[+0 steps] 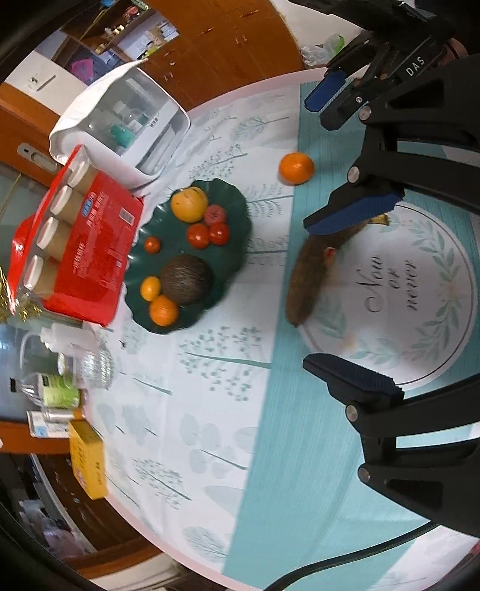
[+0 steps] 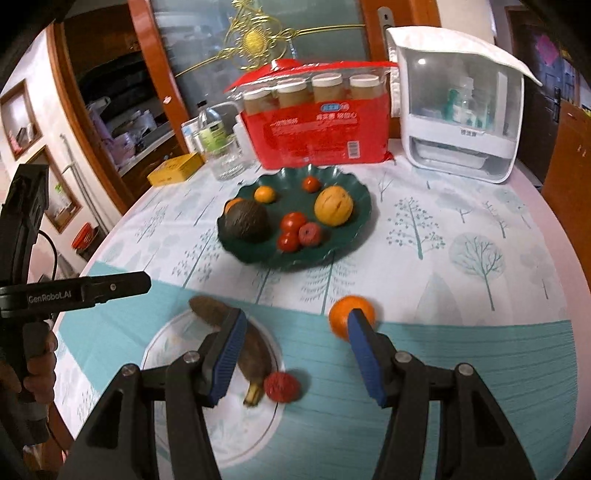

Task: Organize fruits
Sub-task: 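Move the right tool toward the red bumpy fruit while the left tool approaches the banana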

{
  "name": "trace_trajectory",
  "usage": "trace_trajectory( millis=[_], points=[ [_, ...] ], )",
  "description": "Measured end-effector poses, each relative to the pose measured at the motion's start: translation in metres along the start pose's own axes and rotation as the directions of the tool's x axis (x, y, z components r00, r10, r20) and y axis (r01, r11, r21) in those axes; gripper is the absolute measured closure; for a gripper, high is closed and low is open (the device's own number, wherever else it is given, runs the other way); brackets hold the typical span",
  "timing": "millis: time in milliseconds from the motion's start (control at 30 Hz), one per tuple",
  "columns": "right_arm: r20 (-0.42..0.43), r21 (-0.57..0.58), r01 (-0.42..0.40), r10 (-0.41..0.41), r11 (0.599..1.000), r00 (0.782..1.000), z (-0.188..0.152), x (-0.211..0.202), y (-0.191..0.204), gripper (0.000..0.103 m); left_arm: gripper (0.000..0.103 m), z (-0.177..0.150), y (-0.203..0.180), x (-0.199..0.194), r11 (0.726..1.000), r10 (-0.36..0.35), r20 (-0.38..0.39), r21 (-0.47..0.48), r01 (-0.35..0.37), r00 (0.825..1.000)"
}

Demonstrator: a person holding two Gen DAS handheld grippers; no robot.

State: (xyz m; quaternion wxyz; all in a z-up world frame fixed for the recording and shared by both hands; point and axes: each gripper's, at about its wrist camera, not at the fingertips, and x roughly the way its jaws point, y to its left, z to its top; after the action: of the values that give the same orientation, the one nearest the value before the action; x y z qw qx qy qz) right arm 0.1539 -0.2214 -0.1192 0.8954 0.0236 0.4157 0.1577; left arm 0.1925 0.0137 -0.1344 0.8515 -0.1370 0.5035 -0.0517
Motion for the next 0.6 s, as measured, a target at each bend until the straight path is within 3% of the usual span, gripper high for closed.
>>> trace_trajectory(
  millis=[300, 600],
  points=[
    [-0.022, -0.112, -0.041, 0.039, 0.993, 0.999, -0.029, 0.002, 0.004, 0.045, 0.037, -0.031, -0.009, 0.008, 0.998, 0.027, -0.033, -0.049, -0.029, 0.999],
    [-0.039, -0.194, -0.096, 0.091, 0.976, 0.995, -0.044, 0.012, 0.002, 0.045, 0.037, -0.040, -0.021, 0.029, 0.994, 0.050, -0.079, -0.092, -0.057, 0.996]
  ],
)
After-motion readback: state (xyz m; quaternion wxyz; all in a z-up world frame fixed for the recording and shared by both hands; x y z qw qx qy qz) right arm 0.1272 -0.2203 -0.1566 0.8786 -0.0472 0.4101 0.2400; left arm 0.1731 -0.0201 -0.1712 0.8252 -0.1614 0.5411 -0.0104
